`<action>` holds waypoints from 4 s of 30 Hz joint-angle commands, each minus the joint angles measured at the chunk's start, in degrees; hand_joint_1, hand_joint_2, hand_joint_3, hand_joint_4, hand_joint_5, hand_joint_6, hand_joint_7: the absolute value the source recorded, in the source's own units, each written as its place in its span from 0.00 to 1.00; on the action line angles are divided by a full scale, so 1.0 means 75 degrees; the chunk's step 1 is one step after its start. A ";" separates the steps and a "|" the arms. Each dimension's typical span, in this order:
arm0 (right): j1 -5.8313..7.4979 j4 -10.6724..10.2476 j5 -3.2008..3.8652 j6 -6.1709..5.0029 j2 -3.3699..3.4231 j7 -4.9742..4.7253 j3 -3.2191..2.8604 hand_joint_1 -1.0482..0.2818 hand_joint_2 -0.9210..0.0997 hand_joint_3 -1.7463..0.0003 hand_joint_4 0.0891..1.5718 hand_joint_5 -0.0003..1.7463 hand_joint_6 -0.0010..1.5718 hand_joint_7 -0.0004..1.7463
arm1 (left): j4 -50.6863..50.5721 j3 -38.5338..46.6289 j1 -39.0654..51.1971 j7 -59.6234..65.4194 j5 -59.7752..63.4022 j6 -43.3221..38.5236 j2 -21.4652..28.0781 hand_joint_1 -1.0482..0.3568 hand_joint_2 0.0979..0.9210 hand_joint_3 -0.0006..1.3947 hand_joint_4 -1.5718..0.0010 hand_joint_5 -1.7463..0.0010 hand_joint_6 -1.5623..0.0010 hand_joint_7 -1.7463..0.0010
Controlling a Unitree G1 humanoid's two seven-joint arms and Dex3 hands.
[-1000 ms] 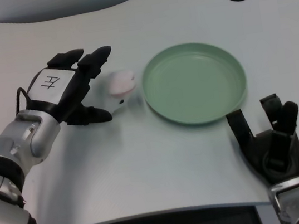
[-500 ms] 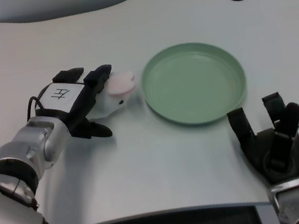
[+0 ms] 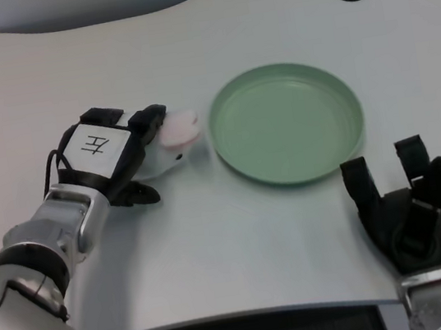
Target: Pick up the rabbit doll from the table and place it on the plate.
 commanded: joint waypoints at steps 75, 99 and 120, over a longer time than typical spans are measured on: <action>-0.0310 0.0366 0.0055 -0.0343 0.0214 -0.0120 -0.0025 0.37 0.00 0.87 0.46 1.00 0.37 1.00 | -0.0077 0.0693 -0.0945 0.0697 -0.0781 -0.2223 -0.1340 0.67 0.91 0.01 0.59 0.22 0.33 0.83; -0.0246 0.0400 0.0201 -0.0327 0.0340 0.0127 -0.0074 0.37 0.00 0.85 0.44 1.00 0.35 1.00 | -0.0014 0.0589 -0.0799 -0.0052 -0.0785 -0.1479 -0.1538 0.25 0.99 0.02 0.91 0.83 0.79 1.00; -0.0286 0.0446 0.0224 -0.0339 0.0437 0.0074 -0.0052 0.37 0.00 0.87 0.44 1.00 0.35 1.00 | -0.0084 0.1178 -0.0636 -0.0521 -0.1422 -0.1833 -0.1485 0.14 1.00 0.18 0.96 0.90 0.89 0.99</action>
